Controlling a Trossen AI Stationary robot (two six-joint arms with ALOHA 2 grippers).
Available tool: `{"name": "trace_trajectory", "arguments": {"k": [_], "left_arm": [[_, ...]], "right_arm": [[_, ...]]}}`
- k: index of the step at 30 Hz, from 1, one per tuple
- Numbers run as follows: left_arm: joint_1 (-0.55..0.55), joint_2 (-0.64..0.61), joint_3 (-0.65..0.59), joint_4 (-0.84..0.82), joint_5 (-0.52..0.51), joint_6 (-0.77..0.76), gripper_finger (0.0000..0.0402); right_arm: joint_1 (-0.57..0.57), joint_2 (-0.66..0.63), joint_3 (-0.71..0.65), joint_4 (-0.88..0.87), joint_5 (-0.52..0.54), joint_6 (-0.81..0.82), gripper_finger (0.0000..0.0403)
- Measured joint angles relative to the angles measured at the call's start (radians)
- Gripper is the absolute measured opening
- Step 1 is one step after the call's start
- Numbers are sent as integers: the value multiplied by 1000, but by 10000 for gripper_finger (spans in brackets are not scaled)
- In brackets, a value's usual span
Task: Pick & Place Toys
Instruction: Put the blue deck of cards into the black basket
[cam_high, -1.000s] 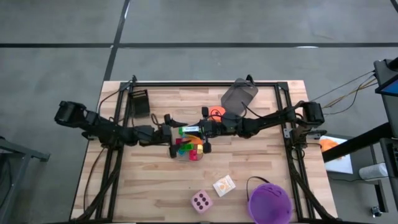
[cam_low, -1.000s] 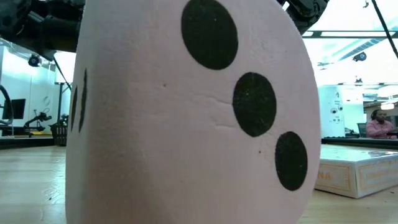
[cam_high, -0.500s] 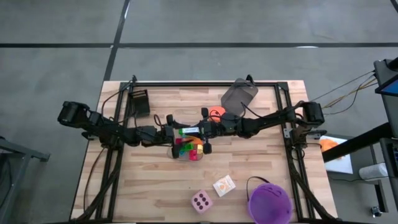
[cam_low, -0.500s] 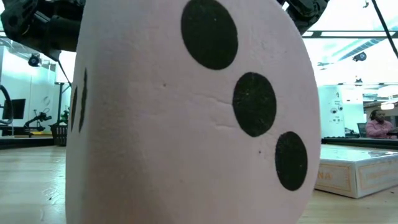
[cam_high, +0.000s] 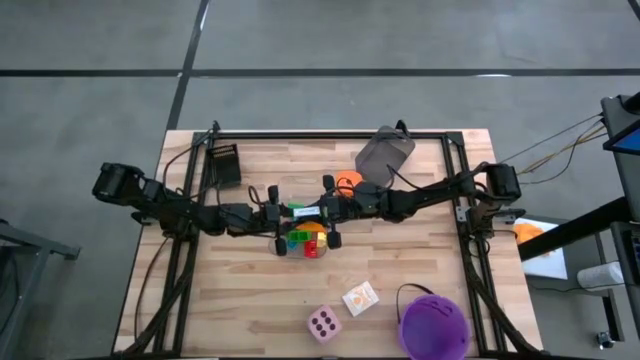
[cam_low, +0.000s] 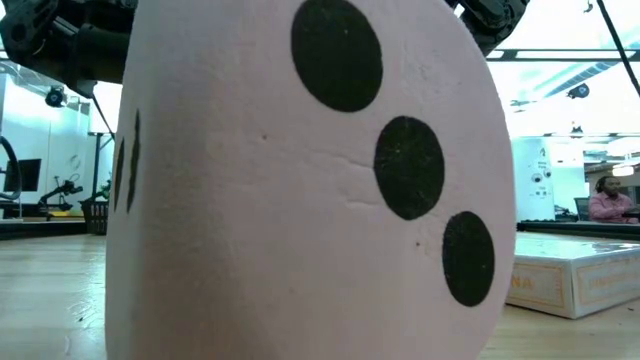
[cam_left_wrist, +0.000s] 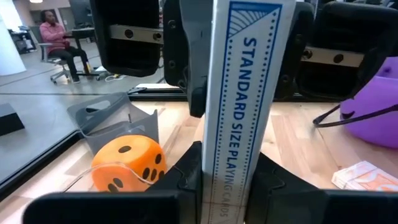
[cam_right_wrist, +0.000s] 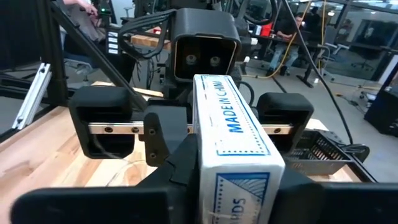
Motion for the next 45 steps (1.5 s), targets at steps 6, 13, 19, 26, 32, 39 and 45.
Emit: {"name": "trace_trajectory", "arguments": {"k": [6,13,19,26,32,39,45], "left_arm": [[0,-18,-23,-24,-11,-1,60],[1,-175,-128,-16,-15,-8,60],[9,-394,-219,-137,-123,-68,60],[59,-632,-249,-442,-245,-192,60],[112,-728,-246,-601,-368,-324,60],[234,-722,-199,-849,-405,-514,60],[339,-661,-162,-998,-404,-652,60]], "right_arm": [[0,-9,-1,11,6,5,178],[1,-62,-50,25,4,3,276],[13,-164,-192,88,-23,4,292],[28,-314,-385,158,-16,66,294],[51,-440,-501,172,41,104,294],[66,-534,-584,169,82,131,294],[68,-545,-605,154,85,138,294]]}}
